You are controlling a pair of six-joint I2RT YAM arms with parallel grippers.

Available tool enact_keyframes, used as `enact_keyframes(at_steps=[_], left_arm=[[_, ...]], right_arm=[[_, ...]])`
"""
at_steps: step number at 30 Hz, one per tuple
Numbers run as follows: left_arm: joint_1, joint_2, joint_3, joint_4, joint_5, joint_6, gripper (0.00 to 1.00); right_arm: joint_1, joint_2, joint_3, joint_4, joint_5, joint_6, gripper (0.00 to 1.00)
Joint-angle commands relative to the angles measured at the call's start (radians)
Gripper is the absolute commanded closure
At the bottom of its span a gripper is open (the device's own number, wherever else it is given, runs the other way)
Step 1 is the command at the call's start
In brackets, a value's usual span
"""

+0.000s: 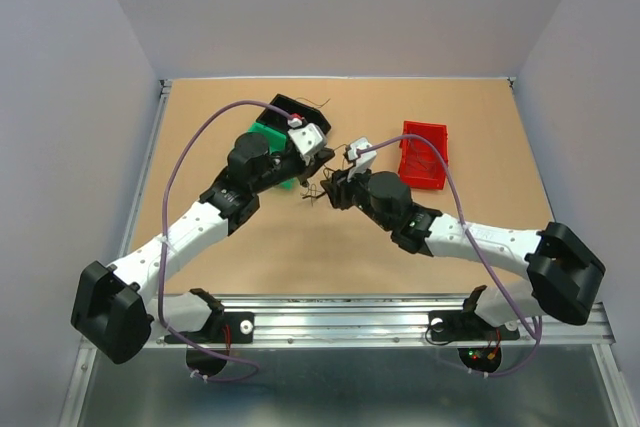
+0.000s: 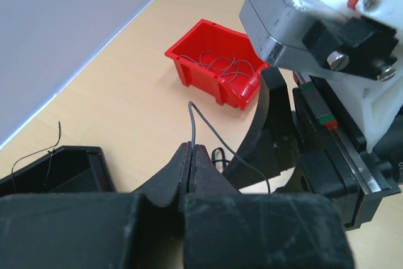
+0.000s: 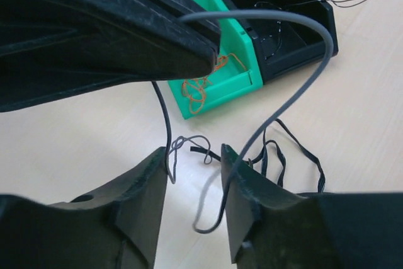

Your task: Untangle the cables

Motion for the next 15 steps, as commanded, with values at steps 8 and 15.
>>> enact_keyframes(at_steps=[8, 15], left_arm=[[0.142, 0.007, 0.050, 0.093, 0.045, -0.147, 0.77], [0.296, 0.009, -0.025, 0.263, 0.203, -0.280, 0.03]], right_arm=[[0.012, -0.029, 0.033, 0.077, 0.075, 0.031, 0.99], [0.012, -0.194, 0.031, -0.019, 0.144, 0.066, 0.99]])
